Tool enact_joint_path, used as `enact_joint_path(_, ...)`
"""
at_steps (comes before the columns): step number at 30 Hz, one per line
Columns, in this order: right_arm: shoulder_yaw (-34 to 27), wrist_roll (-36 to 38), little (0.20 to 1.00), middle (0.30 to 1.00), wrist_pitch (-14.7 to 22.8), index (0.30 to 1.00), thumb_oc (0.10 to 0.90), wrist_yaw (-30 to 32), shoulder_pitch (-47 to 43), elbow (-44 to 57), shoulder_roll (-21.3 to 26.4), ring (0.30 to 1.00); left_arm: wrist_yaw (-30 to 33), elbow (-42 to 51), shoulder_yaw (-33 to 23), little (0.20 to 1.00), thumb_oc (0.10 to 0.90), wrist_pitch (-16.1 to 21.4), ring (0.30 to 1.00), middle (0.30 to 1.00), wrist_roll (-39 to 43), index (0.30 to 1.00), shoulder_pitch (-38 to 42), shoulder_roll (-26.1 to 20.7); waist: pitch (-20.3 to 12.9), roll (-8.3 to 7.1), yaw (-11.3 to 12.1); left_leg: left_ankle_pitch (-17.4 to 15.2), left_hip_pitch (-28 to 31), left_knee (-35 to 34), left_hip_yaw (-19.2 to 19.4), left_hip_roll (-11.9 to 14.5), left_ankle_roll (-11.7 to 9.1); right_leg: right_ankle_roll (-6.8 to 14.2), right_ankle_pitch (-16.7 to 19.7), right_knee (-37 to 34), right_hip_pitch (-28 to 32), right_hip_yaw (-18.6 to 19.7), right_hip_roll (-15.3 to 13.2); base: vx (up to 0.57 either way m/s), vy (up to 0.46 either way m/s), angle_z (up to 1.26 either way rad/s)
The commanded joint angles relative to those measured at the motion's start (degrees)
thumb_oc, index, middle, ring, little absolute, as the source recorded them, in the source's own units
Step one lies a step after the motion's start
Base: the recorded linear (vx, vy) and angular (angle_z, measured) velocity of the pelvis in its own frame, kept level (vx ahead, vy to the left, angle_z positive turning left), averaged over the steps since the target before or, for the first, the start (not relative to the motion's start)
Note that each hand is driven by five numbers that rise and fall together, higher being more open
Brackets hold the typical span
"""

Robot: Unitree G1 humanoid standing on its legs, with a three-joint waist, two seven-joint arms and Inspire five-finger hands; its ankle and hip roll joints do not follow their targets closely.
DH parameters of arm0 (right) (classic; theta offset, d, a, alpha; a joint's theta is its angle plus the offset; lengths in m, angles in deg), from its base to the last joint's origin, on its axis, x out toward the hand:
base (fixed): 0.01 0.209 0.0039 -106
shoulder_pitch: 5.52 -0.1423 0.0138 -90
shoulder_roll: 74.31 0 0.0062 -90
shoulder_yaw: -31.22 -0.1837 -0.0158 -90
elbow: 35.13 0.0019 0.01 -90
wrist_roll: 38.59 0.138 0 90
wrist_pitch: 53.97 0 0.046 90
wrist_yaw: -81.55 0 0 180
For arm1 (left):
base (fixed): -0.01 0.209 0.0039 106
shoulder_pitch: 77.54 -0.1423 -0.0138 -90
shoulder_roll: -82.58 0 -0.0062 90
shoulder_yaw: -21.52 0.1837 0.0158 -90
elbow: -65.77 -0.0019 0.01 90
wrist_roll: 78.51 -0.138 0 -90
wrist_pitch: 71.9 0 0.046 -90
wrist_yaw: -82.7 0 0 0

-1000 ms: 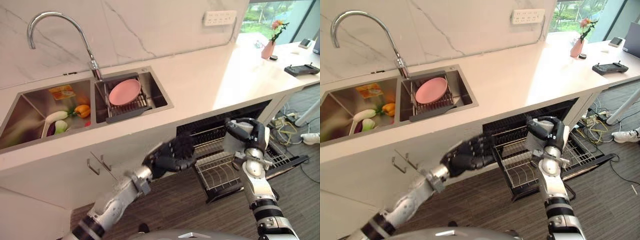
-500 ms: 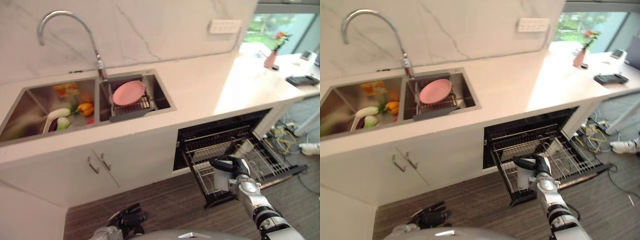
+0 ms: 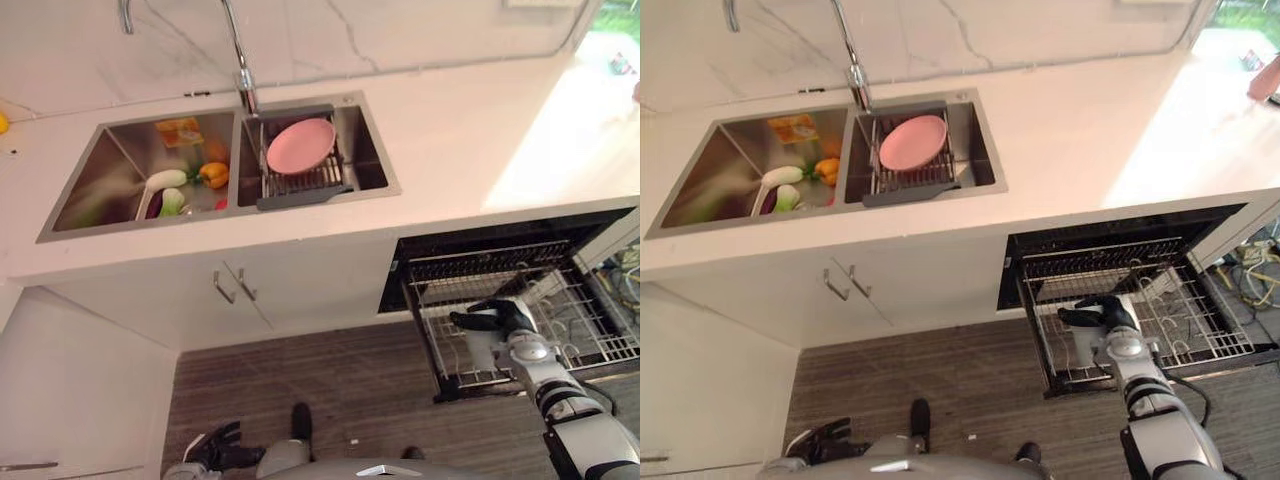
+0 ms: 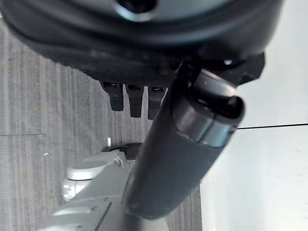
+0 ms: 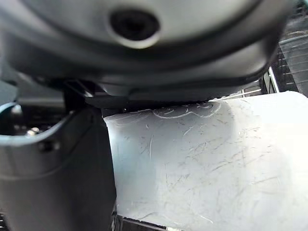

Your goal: Place the dishes in the dishwasher.

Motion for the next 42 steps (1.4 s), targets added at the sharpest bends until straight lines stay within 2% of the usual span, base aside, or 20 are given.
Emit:
enact_joint_path(1, 0.2, 0.2, 0.900, 0.900, 3.9, 0.900, 0.800, 1.2, -11.0, -1.6, 4.5, 0.900, 0.2, 1.2, 1.8, 0.900, 0.800, 2.4, 0.900, 0.900, 0.2, 0.900, 4.0, -3.3, 3.3, 0.17, 2.5, -3.4, 2.8, 0.7, 2.4, 3.7, -6.6, 2.3, -3.7, 3.9, -4.7, -0.1, -3.5, -0.07, 0.019, 0.10)
enact_joint_path(4, -1.4, 3.1, 0.900, 0.900, 3.8, 0.900, 0.800, 1.9, -13.2, -4.3, 4.8, 0.900, 0.4, 2.2, 3.2, 0.900, 0.800, 2.4, 0.900, 0.900, 0.4, 0.900, 4.6, -3.0, 4.6, 2.30, 2.7, -2.4, 0.7, 0.5, 2.6, 4.2, -7.1, 2.4, -3.5, 3.9, -6.5, -0.1, -4.3, -0.06, 0.022, 0.06)
enact_joint_path(7, -3.2, 5.9, 0.900, 0.900, 4.2, 0.900, 0.800, 2.8, -13.1, -4.8, 4.0, 0.900, 0.9, 2.3, 4.3, 0.900, 0.800, 2.3, 0.900, 0.900, -0.1, 0.900, 4.7, -2.2, 4.5, 3.06, 2.5, -2.6, 1.0, 0.6, 2.9, 4.4, -7.1, 2.4, -3.6, 3.7, -6.0, -0.3, -4.5, 0.00, 0.000, 0.00)
enact_joint_path(14, -5.3, 7.0, 0.900, 0.900, 5.5, 0.900, 0.800, 4.2, -9.1, -0.3, 3.7, 0.900, 3.7, 3.9, 3.5, 0.900, 0.800, 2.9, 0.900, 0.900, -4.0, 0.900, 3.8, -2.7, 2.2, 1.84, 1.6, -3.9, 3.2, 0.7, 3.2, 4.4, -6.9, 2.2, -4.1, 3.0, -3.4, -0.3, -4.2, 0.05, -0.032, 0.03)
enact_joint_path(16, -7.3, 7.6, 0.900, 0.900, 6.7, 0.900, 0.800, 5.5, -7.9, 7.1, 4.4, 0.900, 4.2, 4.9, 2.2, 0.900, 0.800, 3.0, 0.900, 0.900, -3.6, 0.900, 3.8, -2.7, 1.0, 0.34, 0.9, -4.5, 4.8, 0.8, 3.8, 4.7, -6.9, 2.0, -4.6, 2.8, -2.3, 0.4, -3.8, 0.04, -0.062, 0.00)
enact_joint_path(17, -7.4, 7.6, 0.900, 0.900, 6.5, 0.900, 0.800, 5.5, -7.7, 7.3, 4.4, 0.900, 4.2, 4.9, 2.2, 0.900, 0.800, 3.0, 0.900, 0.900, -3.6, 0.900, 3.8, -2.7, 1.1, 0.31, 1.0, -4.5, 4.9, 0.8, 3.9, 4.7, -6.9, 2.0, -4.6, 2.8, -2.2, 0.4, -3.7, 0.03, -0.061, -0.10)
enact_joint_path(21, -12.7, 6.1, 0.900, 0.900, 8.6, 0.900, 0.800, 6.2, 0.1, 25.4, 4.4, 0.900, 6.8, 5.5, -0.5, 0.900, 0.800, 3.5, 0.900, 0.900, -5.7, 0.900, 3.6, -1.9, -0.5, -1.80, -0.2, -5.5, 8.2, 1.1, 4.8, 5.6, -7.1, 1.3, -6.1, 2.4, 0.3, 1.7, -2.3, 0.03, -0.086, -0.18)
enact_joint_path(22, -13.0, 6.0, 0.900, 0.900, 8.4, 0.900, 0.800, 6.3, 0.7, 25.9, 4.2, 0.900, 6.8, 5.6, -0.4, 0.900, 0.800, 3.5, 0.900, 0.900, -5.8, 0.900, 3.5, -2.0, -0.5, -1.86, -0.1, -5.5, 8.3, 1.1, 4.8, 5.7, -7.2, 1.3, -6.1, 2.4, 0.4, 1.7, -2.2, -0.01, -0.136, -0.14)
enact_joint_path(23, -17.9, 2.9, 0.900, 0.900, 10.2, 0.900, 0.800, 7.3, 8.4, 37.2, 2.0, 0.900, 7.7, 4.5, -3.0, 0.900, 0.800, 3.2, 0.900, 0.900, -6.6, 0.900, 3.0, -1.0, -0.9, -2.62, -1.0, -5.0, 9.3, 2.1, 5.8, 6.6, -7.0, 0.3, -6.4, 2.3, 1.1, 1.7, -1.2, -0.03, -0.098, -0.12)
enact_joint_path(28, -21.1, 2.0, 0.900, 0.900, 11.7, 0.900, 0.800, 5.5, 16.5, 49.5, -1.9, 0.900, 9.0, 2.6, -5.5, 0.900, 0.800, 3.4, 0.900, 0.900, -8.0, 0.900, 1.8, -0.2, -1.0, -3.01, -1.7, -5.0, 10.3, 3.2, 6.4, 8.0, -7.2, -0.7, -7.3, 1.8, 1.7, 3.2, 0.6, -0.01, -0.105, -0.17)
enact_joint_path(30, -23.3, 4.1, 0.900, 0.900, 13.9, 0.900, 0.800, 1.7, 24.5, 59.0, -5.4, 0.900, 10.6, 0.2, -7.5, 0.900, 0.800, 3.7, 0.900, 0.900, -9.9, 0.900, 2.0, 0.7, 0.0, -3.56, -3.1, -3.9, 8.2, 7.6, 6.9, 8.7, -7.8, -1.3, -7.6, 1.2, 2.0, 3.4, 1.3, -0.06, -0.119, -0.19)
enact_joint_path(31, -24.0, 5.1, 0.900, 0.900, 14.7, 0.900, 0.800, 0.9, 26.4, 61.2, -6.3, 0.900, 11.2, -1.6, -8.2, 0.900, 0.800, 3.5, 0.900, 0.900, -10.2, 0.900, 2.3, 1.3, 0.2, -3.90, -4.3, -3.9, 7.1, 9.9, 8.5, 9.3, -8.3, -1.4, -8.7, 0.9, 2.7, 3.7, 1.4, -0.12, -0.062, 0.01)
enact_joint_path(32, -24.9, 5.1, 0.900, 0.900, 15.5, 0.900, 0.800, 0.4, 28.5, 64.9, -7.1, 0.900, 11.7, -4.4, -8.7, 0.900, 0.800, 3.3, 0.900, 0.900, -11.3, 0.900, 2.7, 2.4, 0.3, -4.54, -7.8, -4.1, 6.7, 12.6, 18.2, 12.5, -8.3, -1.7, -8.8, 1.0, 2.6, 2.1, 0.6, -0.09, 0.063, 0.27)
enact_joint_path(33, -24.7, 5.0, 0.900, 0.900, 15.7, 0.900, 0.800, 0.3, 28.7, 66.3, -7.4, 0.900, 12.0, -5.6, -8.7, 0.900, 0.800, 3.1, 0.900, 0.900, -12.9, 0.900, 2.3, 2.8, 0.1, -4.28, -8.7, -3.7, 7.3, 13.7, 21.2, 14.0, -8.6, -1.6, -8.8, 1.0, 2.4, 2.2, 0.5, -0.10, 0.174, 0.44)
enact_joint_path(34, -23.9, 5.1, 0.900, 0.900, 16.0, 0.900, 0.800, 0.1, 28.5, 67.6, -7.6, 0.900, 12.3, -6.7, -8.5, 0.900, 0.800, 3.1, 0.900, 0.900, -14.3, 0.900, 1.7, 3.2, 0.0, -3.68, -9.1, -3.5, 8.2, 13.7, 21.9, 14.8, -9.1, -1.3, -8.4, 1.0, 2.3, 2.9, 0.6, -0.01, 0.138, 0.46)
enact_joint_path(36, -22.8, 5.3, 0.900, 0.900, 16.2, 0.900, 0.800, -0.5, 27.9, 69.3, -7.5, 0.900, 12.8, -7.7, -8.2, 0.900, 0.800, 3.2, 0.900, 0.900, -16.1, 0.900, 1.1, 3.5, -0.4, -3.00, -9.2, -3.8, 9.4, 12.2, 20.9, 14.5, -9.3, -0.8, -7.8, 1.0, 2.0, 3.7, 0.5, 0.06, 0.241, 0.06)
enact_joint_path(37, -20.4, 6.8, 0.900, 0.900, 16.5, 0.900, 0.800, -1.7, 27.2, 71.0, -7.3, 0.900, 14.0, -9.5, -8.0, 0.900, 0.800, 3.3, 0.900, 0.900, -17.4, 0.900, 0.7, 3.8, -1.3, -2.48, -8.7, -3.1, 10.7, 9.2, 17.6, 14.0, -9.8, 0.3, -6.7, 1.1, 1.6, 4.5, -0.3, 0.08, 0.306, -0.13)
enact_joint_path(38, -20.3, 7.0, 0.900, 0.900, 16.5, 0.900, 0.800, -1.8, 27.1, 71.0, -7.2, 0.900, 14.1, -9.6, -8.1, 0.900, 0.800, 3.4, 0.900, 0.900, -17.4, 0.900, 0.7, 3.9, -1.3, -2.50, -8.8, -2.9, 10.8, 9.0, 17.6, 13.9, -9.8, 0.3, -6.7, 1.1, 1.6, 4.5, -0.3, 0.07, 0.414, -0.16)
enact_joint_path(39, -18.5, 9.8, 0.900, 0.900, 16.5, 0.900, 0.800, -3.7, 27.1, 72.9, -6.9, 0.900, 14.9, -10.3, -8.5, 0.900, 0.800, 3.3, 0.900, 0.900, -17.5, 0.900, 1.3, 3.9, -2.1, -2.67, -8.7, -3.1, 11.8, 6.8, 16.6, 14.0, -9.6, 1.6, -5.3, 1.4, 1.7, 3.5, -2.4, 0.02, 0.214, -0.16)
enact_joint_path(42, -17.9, 12.5, 0.900, 0.900, 16.3, 0.900, 0.800, -5.4, 26.2, 74.0, -6.0, 0.900, 15.3, -9.9, -7.7, 0.900, 0.800, 3.2, 0.900, 0.900, -17.7, 0.900, 1.9, 4.2, -3.6, -2.64, -8.5, -4.4, 13.1, 4.2, 17.0, 13.0, -8.8, 3.0, -4.0, 2.5, 1.7, 2.1, -4.5, 0.07, 0.371, 0.07)
